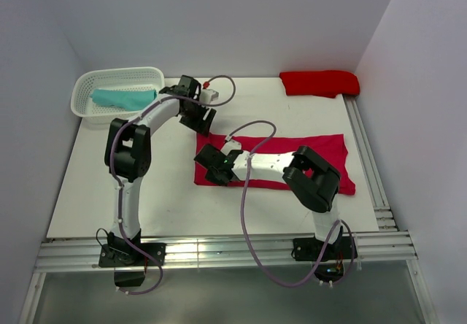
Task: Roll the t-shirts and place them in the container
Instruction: Roll the tshirt
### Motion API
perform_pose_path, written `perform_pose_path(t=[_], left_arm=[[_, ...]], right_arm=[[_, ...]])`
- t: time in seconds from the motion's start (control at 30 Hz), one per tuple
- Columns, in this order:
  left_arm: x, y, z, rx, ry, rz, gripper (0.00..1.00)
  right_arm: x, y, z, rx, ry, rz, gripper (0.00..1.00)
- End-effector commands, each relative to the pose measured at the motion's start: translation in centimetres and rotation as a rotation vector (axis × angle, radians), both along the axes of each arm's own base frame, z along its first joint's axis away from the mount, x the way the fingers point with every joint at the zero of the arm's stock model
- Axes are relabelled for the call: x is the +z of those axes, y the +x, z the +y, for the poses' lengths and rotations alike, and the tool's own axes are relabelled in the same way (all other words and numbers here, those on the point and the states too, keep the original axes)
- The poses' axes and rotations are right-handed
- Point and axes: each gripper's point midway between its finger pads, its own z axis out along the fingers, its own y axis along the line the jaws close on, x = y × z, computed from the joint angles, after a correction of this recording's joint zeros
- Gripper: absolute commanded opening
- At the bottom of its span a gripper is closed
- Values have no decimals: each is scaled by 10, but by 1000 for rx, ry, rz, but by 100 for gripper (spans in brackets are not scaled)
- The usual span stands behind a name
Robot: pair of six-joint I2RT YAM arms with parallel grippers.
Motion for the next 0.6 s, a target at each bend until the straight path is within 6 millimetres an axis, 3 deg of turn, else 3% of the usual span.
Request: perform_pose_path(t=[0.0, 0.2, 0.33, 0.57], left_arm=[[50, 9, 4, 45, -100, -33, 72], [30, -1, 19, 85, -169, 100, 71], [11, -9, 14, 90, -217, 183, 70], [-12, -4, 5, 120, -268, 262, 65]], right_arm=[[9, -1, 3, -4, 35, -5, 12], [11, 0, 1, -8, 56, -10, 14], [11, -1, -1, -10, 74, -9, 15], [11, -4, -7, -20, 96, -10, 15]])
